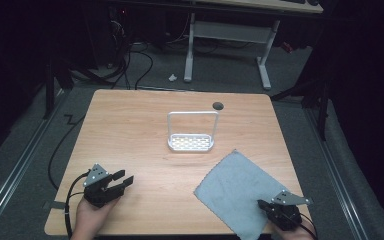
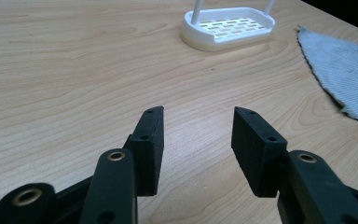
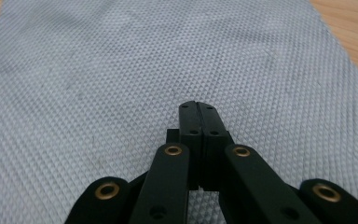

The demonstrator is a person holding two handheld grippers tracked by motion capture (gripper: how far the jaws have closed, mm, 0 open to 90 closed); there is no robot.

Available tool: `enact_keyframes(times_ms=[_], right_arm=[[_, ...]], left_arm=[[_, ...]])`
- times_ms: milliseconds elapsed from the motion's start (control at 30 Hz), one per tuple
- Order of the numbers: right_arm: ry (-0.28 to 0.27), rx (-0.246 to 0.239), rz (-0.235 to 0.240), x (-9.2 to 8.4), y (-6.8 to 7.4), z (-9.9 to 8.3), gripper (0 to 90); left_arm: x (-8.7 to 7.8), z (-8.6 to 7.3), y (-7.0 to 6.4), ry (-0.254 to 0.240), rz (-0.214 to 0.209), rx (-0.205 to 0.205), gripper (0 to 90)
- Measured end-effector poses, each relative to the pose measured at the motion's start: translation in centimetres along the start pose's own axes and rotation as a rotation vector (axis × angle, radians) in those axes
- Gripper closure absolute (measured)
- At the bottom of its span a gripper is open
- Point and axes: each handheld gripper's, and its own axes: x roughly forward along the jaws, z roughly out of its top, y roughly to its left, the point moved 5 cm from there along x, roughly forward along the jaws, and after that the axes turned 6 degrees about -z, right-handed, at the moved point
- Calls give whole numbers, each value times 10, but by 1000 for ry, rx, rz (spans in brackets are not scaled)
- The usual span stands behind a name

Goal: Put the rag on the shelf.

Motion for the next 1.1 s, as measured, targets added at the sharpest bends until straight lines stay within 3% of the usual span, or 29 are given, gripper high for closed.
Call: enact_keyframes(times_ms=[167,333,367,400,467,600,633,667,700,733,867,967,1100], right_arm=[[-14,-19,68,8,18,9,900],[-25,-107,161,20,57,28,900],[-25,-107,161,20,57,28,900],[-27,-141,184,24,71,33,900],[-40,-162,188,25,76,39,900],[-93,-126,132,22,62,47,900],[-104,-105,98,21,53,48,900],[-117,-61,17,21,32,50,900],[-117,-61,17,21,32,50,900],[-105,-26,-51,23,13,48,900],[-50,1,-66,35,-1,38,900],[-37,-12,-35,37,5,36,900],[-43,-63,19,36,27,38,900]], left_arm=[[0,-2,1,0,3,-8,543],[-3,-4,1,4,11,-14,543],[-3,-5,1,2,14,-14,543],[-4,-5,2,3,16,-14,543],[-8,-7,2,3,26,-12,543],[-13,-9,3,-1,37,-14,544],[-14,-9,4,-2,40,-18,545],[-16,-11,5,-3,39,-27,553],[-16,-11,5,-3,39,-27,561],[-17,-12,5,-1,40,-29,567],[-17,-13,1,7,34,-25,597],[-15,-13,-5,20,28,-23,623],[-4,-12,-19,44,-6,-13,652]])
